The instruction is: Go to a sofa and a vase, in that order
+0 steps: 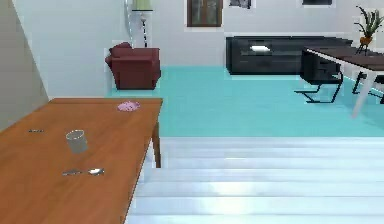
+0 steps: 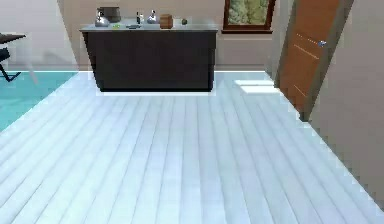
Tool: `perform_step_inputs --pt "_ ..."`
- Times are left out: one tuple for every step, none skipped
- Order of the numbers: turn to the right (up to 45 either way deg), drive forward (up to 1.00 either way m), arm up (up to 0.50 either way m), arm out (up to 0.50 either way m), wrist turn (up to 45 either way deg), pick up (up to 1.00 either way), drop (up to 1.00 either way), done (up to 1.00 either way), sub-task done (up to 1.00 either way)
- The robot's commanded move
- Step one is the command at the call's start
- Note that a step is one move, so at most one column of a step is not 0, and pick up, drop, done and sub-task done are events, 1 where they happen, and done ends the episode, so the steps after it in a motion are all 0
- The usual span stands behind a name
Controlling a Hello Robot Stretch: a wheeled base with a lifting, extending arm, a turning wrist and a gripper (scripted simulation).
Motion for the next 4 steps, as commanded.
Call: perform_step_inputs --pt "45.0 0.0 0.0 0.0 0.0 0.0 0.0 0.0 0.0" --pt "45.0 0.0 0.0 0.0 0.0 0.0 0.0 0.0 0.0" --pt "45.0 0.0 0.0 0.0 0.0 0.0 0.0 0.0 0.0" --pt "6.0 0.0 0.0 0.0 0.0 0.0 0.0 0.0 0.0"
